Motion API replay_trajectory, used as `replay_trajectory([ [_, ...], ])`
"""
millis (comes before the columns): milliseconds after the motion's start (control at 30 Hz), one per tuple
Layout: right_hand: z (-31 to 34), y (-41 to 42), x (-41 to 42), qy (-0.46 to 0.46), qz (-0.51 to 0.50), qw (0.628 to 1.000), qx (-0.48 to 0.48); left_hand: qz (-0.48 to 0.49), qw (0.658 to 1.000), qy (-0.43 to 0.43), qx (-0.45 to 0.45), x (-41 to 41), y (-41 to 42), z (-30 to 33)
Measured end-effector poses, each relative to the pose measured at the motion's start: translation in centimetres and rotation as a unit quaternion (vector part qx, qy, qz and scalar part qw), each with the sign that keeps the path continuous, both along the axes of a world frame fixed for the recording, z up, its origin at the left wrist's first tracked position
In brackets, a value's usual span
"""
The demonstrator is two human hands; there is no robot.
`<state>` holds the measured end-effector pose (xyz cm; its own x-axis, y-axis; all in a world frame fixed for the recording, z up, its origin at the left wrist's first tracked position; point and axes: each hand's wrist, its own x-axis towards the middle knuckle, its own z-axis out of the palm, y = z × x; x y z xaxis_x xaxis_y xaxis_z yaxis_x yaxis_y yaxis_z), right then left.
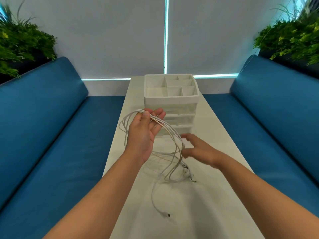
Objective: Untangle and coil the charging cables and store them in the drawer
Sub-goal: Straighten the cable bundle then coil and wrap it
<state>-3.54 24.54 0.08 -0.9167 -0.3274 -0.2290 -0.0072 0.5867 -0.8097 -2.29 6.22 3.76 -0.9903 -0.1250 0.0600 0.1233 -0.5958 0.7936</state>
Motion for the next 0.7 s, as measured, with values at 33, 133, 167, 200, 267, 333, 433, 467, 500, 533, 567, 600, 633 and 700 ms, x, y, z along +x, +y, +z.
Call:
replay_trajectory([
  [33, 1.0, -0.1, -0.2, 0.006, 0.006, 0.999, -0.039, -0.002, 1.0, 0.0, -0.005, 0.1, 0.2, -0.1],
  [133, 4.6, -1.4, -0.5, 0.029, 0.032, 0.99, -0.134, -0.015, 1.0, 0.0, -0.018, 0.1, 1.0, -0.2],
  [167, 5.5, -2.0, -0.7, 0.05, 0.04, 0.989, -0.13, -0.021, 1.0, -0.001, -0.021, 0.2, 1.3, -0.1],
  [200, 6.0, -2.7, -0.8, 0.08, 0.046, 0.99, -0.111, -0.025, 0.999, -0.004, -0.021, 0.2, 1.6, 0.0],
  [267, 6.3, -3.5, -0.9, 0.134, 0.043, 0.988, -0.069, -0.032, 0.999, -0.007, -0.003, 0.2, 1.9, 0.3],
  [333, 6.0, -3.7, -0.9, 0.133, 0.04, 0.988, -0.069, -0.035, 0.999, -0.004, 0.009, 0.2, 1.9, 0.6],
  [433, 5.8, -3.6, -0.8, 0.147, 0.038, 0.987, -0.045, -0.03, 0.999, 0.005, -0.024, -0.1, 1.8, 0.5],
  [467, 6.0, -3.5, -1.0, 0.172, 0.036, 0.984, -0.017, -0.03, 0.999, 0.01, -0.04, -0.1, 1.7, 0.5],
  [500, 6.2, -3.4, -1.1, 0.194, 0.035, 0.98, 0.005, -0.025, 0.998, 0.012, -0.062, -0.2, 1.7, 0.4],
  [533, 6.6, -3.2, -1.2, 0.209, 0.033, 0.977, 0.018, -0.019, 0.996, 0.01, -0.09, -0.4, 1.7, 0.4],
  [567, 7.0, -3.1, -1.3, 0.221, 0.032, 0.974, 0.026, -0.011, 0.992, 0.001, -0.126, -0.5, 1.7, 0.5],
  [600, 7.3, -2.8, -1.4, 0.234, 0.03, 0.971, 0.036, -0.009, 0.987, -0.012, -0.161, -0.7, 1.7, 0.6],
  [633, 7.7, -2.6, -1.6, 0.246, 0.029, 0.968, 0.048, -0.014, 0.981, -0.03, -0.191, -0.9, 1.6, 0.8],
  [700, 8.3, -2.2, -1.9, 0.255, 0.021, 0.965, 0.054, -0.074, 0.964, -0.079, -0.241, -0.9, 1.5, 1.6],
])
